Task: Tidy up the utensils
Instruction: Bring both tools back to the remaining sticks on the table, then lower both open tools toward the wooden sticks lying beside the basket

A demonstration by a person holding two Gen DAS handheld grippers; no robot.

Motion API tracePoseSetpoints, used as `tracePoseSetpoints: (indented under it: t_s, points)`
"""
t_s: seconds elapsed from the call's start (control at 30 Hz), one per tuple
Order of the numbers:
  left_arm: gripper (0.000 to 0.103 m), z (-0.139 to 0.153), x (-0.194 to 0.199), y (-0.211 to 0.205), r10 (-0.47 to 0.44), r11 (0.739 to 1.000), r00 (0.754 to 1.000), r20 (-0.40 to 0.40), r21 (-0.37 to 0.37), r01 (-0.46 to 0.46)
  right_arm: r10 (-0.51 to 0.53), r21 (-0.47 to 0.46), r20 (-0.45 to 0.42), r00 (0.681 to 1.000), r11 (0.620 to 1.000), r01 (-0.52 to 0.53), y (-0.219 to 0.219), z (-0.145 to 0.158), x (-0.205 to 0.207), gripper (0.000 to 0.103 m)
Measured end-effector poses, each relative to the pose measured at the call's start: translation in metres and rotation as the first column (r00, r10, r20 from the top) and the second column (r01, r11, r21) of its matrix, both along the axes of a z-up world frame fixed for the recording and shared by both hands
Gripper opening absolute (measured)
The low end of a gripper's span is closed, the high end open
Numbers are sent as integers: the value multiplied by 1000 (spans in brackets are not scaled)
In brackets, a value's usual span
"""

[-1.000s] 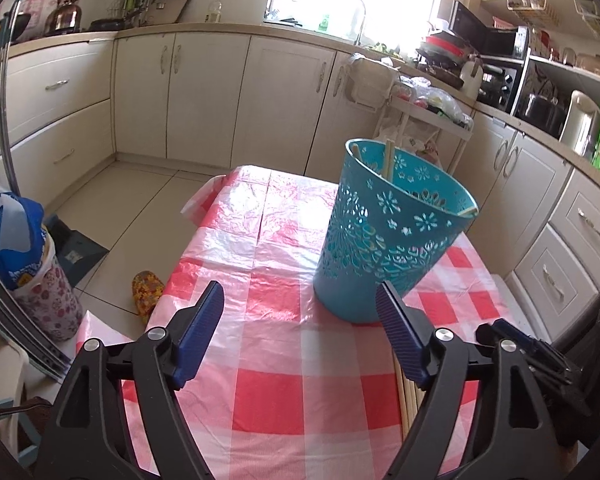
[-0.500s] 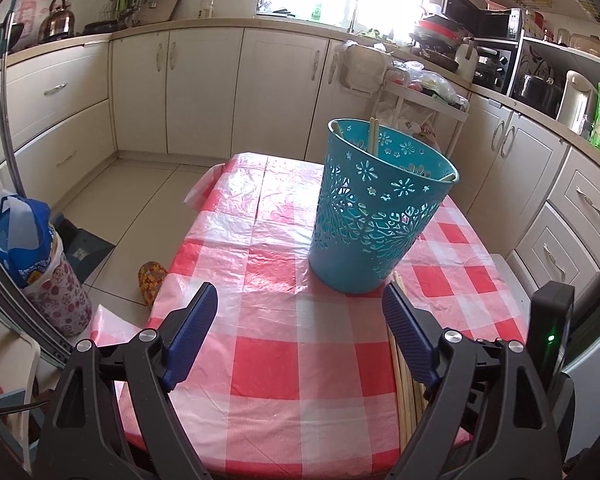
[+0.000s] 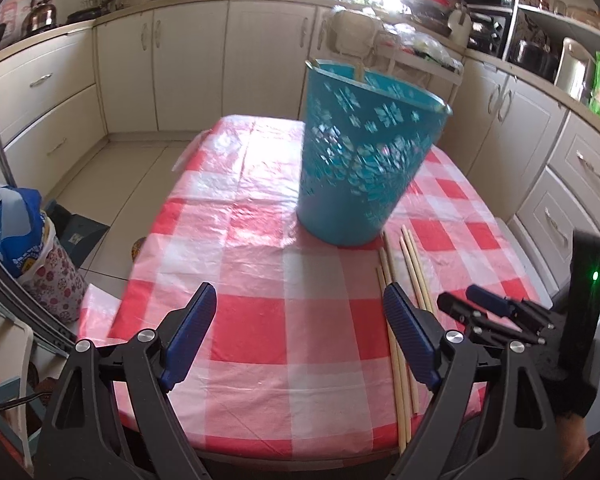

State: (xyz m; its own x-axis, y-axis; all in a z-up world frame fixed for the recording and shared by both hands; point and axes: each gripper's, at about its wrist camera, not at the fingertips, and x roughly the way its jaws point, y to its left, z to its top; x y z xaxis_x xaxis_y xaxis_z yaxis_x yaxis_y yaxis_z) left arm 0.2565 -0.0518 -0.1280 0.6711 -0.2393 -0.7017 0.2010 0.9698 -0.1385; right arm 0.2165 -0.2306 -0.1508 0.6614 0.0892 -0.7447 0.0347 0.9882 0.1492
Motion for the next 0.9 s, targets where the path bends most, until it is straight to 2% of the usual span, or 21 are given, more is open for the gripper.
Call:
tracePoseSetpoints:
  t_s: [0.13, 0.33, 0.7, 0.9]
  points:
    - [82, -19, 7, -23, -51, 998, 997, -49, 18, 52, 7, -27, -22, 1000, 1000, -8, 2, -5, 8, 43]
    - [82, -32, 14, -39, -67, 997, 994, -83, 25, 69, 6, 14, -3, 1000, 1000, -6, -4, -4, 10, 43]
    - [81, -50, 23, -52, -68, 995, 990, -125, 69, 77, 41, -83, -25, 999, 996, -43, 5, -8, 14, 42]
    - [81, -55, 26, -53, -58, 993, 990, -128, 91, 70, 47, -98, -27, 999, 994, -49, 5, -8, 15, 43]
